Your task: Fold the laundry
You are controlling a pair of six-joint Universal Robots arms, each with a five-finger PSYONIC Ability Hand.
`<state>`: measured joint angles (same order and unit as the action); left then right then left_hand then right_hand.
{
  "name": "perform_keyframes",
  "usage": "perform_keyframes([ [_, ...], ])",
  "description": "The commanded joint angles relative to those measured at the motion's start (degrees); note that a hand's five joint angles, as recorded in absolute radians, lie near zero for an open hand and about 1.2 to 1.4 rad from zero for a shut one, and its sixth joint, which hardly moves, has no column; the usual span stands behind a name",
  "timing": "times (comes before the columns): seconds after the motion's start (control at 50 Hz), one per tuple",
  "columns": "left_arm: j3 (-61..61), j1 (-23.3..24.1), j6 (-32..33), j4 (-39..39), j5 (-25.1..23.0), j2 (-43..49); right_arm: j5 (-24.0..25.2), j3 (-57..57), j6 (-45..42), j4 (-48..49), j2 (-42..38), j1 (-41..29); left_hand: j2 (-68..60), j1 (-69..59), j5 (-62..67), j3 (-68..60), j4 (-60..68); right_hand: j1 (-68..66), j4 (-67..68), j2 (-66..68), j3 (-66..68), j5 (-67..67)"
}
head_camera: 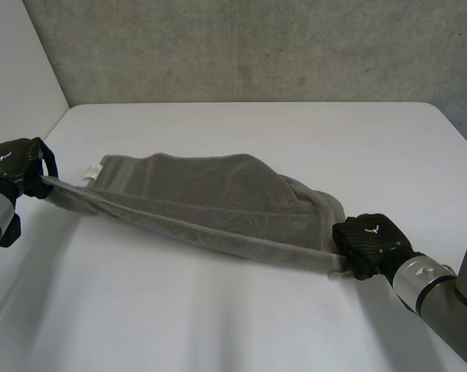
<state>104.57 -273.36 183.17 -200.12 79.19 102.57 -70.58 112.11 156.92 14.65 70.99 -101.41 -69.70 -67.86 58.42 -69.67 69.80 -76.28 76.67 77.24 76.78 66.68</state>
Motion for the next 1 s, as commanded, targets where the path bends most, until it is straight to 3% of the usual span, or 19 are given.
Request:
perform_keyframes([
  [0.02,0.11,0.02,0.00,0.00,0.00,0.09,0.27,-0.05,0.67,-0.50,0.12,-1.34,-10.30,-12.14,11.58,-10.33,10.20,34.90,-35.29,-35.85,-35.40,-35.29],
  [0.54,0.38,0.20,0.17,-0.09,-0.09,0.53,0.80,-0.22,4.36,-0.41,-0.94,-2.48,-10.30,-12.14,11.58,-10.33,10.20,24.98,-25.38,-25.94,-25.48,-25.38],
  [0.62,0.38,0.20,0.17,-0.09,-0.09,0.53,0.36,-0.93,3.92,-0.59,-1.99,-2.48,-10.30,-12.14,11.58,-10.33,10.20,11.70,-12.09,-12.65,-12.19,-12.09],
  [0.66,0.29,0.20,0.17,-0.09,-0.09,0.53,-0.26,-1.89,3.83,-1.03,-1.64,-1.96,-10.30,-12.14,11.58,-10.33,10.20,-3.66,3.27,2.71,3.16,3.27],
  [0.7,0.37,0.20,0.17,-0.09,-0.09,0.44,-0.26,-2.24,3.92,-1.20,-0.85,-1.78,-10.30,-12.14,11.58,-10.33,10.20,-3.72,3.33,2.76,3.22,3.32],
  [0.84,-0.15,2.13,0.61,0.53,-0.26,-0.79,0.01,-7.25,3.92,-5.42,12.07,-1.60,-10.30,-12.14,11.58,-10.33,10.20,-3.72,3.33,2.76,3.22,3.32],
  [0.88,-0.50,2.92,0.61,0.70,-0.26,-2.46,0.70,-14.07,3.92,-12.50,18.98,-1.43,-10.30,-12.14,11.58,-10.33,10.20,-3.72,3.33,2.76,3.22,3.32],
  [0.98,-2.69,4.41,0.70,3.67,-0.18,-15.09,1.68,-24.04,3.83,-20.89,23.67,-1.51,-10.30,-12.14,11.58,-10.33,10.20,-3.72,3.33,2.76,3.22,3.32],
  [1.0,-2.70,4.42,0.70,3.69,-0.18,-15.12,2.46,-30.83,3.83,-25.85,24.11,-1.34,-10.30,-12.14,11.58,-10.33,10.20,-3.72,3.33,2.76,3.22,3.32],
])
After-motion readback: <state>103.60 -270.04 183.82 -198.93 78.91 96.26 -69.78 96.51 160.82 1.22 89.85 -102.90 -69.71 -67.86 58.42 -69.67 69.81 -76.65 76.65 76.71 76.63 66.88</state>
